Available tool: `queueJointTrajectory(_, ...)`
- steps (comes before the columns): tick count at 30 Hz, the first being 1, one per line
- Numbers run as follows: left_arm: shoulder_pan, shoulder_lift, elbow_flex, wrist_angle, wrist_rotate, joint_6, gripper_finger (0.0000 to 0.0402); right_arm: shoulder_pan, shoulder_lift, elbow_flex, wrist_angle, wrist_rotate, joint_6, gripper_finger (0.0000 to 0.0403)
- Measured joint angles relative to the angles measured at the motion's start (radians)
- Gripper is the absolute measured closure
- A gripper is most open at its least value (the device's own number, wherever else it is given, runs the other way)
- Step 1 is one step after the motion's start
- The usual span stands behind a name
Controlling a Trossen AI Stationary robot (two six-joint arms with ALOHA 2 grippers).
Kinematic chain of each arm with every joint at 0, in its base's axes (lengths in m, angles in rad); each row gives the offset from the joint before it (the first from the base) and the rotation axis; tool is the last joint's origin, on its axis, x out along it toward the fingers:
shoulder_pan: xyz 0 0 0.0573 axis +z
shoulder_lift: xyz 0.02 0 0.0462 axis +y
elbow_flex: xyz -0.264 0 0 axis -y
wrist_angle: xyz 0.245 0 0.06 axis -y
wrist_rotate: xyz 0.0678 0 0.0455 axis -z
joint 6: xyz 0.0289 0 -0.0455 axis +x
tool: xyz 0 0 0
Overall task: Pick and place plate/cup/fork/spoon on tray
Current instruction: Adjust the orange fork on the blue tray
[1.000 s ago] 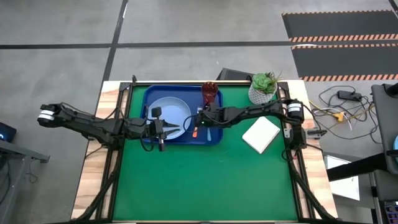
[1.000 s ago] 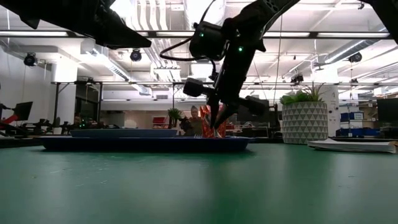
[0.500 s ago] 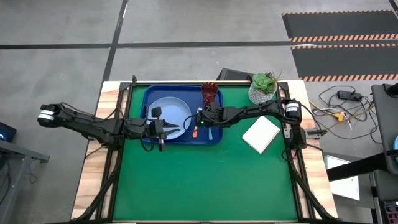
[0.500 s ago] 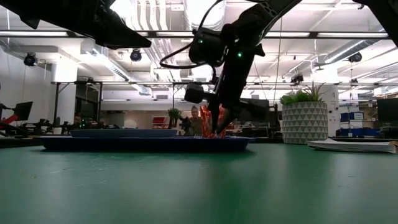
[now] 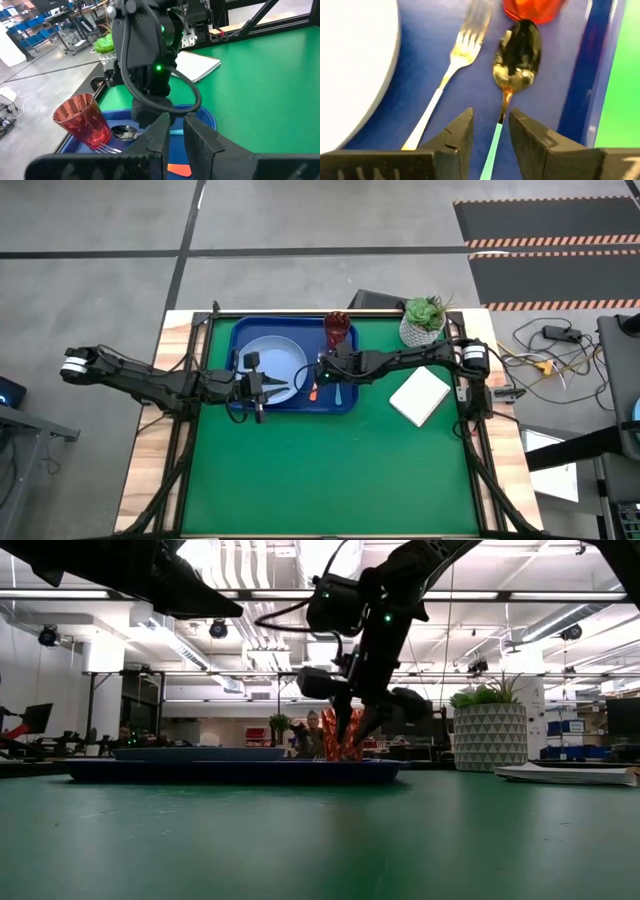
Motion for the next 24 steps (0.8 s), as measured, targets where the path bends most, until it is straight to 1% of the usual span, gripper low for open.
queueJointTrajectory(3, 0.0, 0.0, 0.0, -0.001, 0.0, 0.0, 0.0366, 0.0, -0.003, 0.0, 0.005, -0.001, -0.12, 0.0296)
queueJointTrajectory(5, 0.0, 0.0, 0.0, -0.001, 0.0, 0.0, 0.0366, 0.0, -0.003, 0.0, 0.012, -0.007, -0.213, 0.0309)
queueJointTrajectory(11, 0.0, 0.0, 0.0, 0.004, 0.0, 0.0, 0.0366, -0.032, 0.007, -0.001, 0.133, -0.117, -0.343, 0.0385)
queueJointTrajectory(13, 0.0, 0.0, 0.0, 0.004, 0.0, 0.0, 0.0366, -0.061, 0.008, 0.001, 0.183, -0.168, -0.398, 0.039)
queueJointTrajectory(16, 0.0, 0.0, 0.0, 0.004, 0.0, 0.001, 0.0366, -0.106, 0.008, 0.009, 0.206, -0.259, -0.467, 0.0394)
queueJointTrajectory(20, 0.0, -0.006, 0.0, 0.004, -0.001, 0.022, 0.0366, -0.12, 0.008, 0.004, 0.215, -0.26, -0.592, 0.0394)
queueJointTrajectory(24, 0.0, -0.027, 0.002, 0.004, -0.002, 0.026, 0.0366, -0.09, 0.009, 0.004, 0.236, -0.262, -0.694, 0.0394)
